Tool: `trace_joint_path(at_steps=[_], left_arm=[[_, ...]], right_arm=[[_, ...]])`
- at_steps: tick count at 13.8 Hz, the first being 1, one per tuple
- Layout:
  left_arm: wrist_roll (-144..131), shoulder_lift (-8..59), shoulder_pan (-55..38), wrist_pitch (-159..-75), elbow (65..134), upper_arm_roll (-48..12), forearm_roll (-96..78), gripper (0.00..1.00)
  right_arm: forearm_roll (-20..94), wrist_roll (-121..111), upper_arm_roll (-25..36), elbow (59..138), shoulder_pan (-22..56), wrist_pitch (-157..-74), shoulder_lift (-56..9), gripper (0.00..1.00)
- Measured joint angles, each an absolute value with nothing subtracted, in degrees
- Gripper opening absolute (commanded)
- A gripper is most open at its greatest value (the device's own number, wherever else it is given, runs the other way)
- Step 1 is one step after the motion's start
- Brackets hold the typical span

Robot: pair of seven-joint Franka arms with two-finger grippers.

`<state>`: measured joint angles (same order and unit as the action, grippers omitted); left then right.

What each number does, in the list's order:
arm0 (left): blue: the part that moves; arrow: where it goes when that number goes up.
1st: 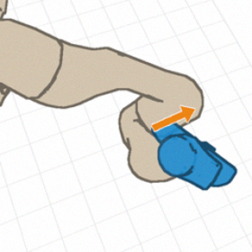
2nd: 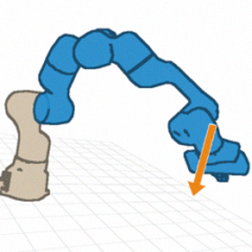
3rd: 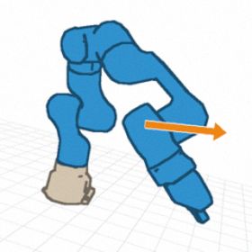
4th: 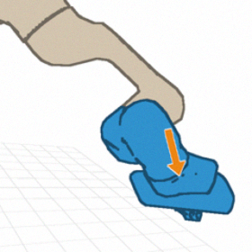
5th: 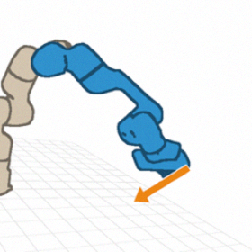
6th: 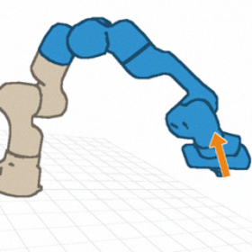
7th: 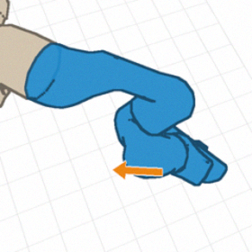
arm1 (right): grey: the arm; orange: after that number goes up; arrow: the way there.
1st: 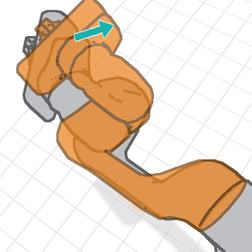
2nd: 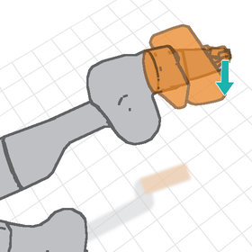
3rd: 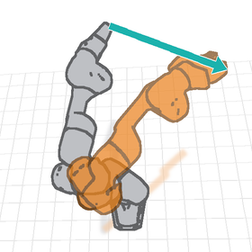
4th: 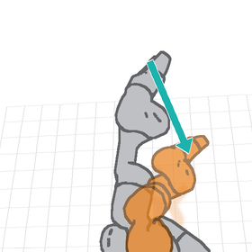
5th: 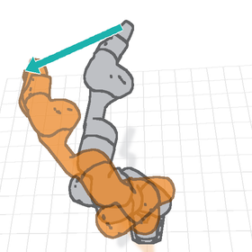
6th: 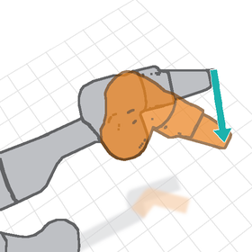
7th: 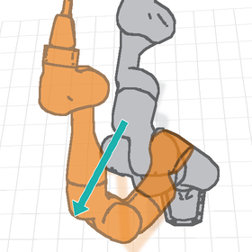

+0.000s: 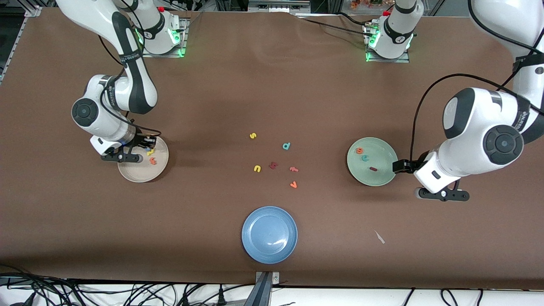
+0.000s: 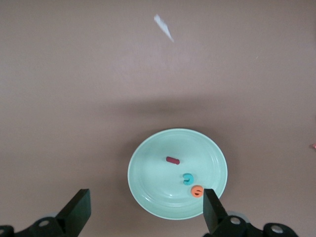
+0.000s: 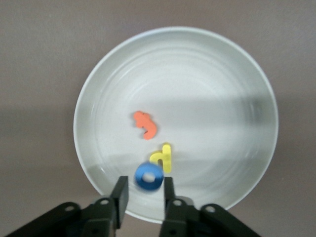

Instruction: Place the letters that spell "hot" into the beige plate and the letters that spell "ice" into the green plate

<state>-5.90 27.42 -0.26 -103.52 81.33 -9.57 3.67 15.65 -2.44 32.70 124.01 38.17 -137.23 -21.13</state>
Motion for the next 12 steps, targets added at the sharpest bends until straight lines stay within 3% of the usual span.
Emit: trace_joint_path(at_steps=[4,12], left_arm=[[1.22,21.44,-0.31,-102.12,81.72,-8.39,3.67,1.00],[9.29,-1.20,2.76,-96.55,97.02,-6.48,3.30,1.00]], right_arm=[[15.67,4.52,32.08,117.65,38.86,-130.11,-21.12,1.00],[15.67,15.79,32.03,103.66,39.03,-110.21,-21.13,1.00]])
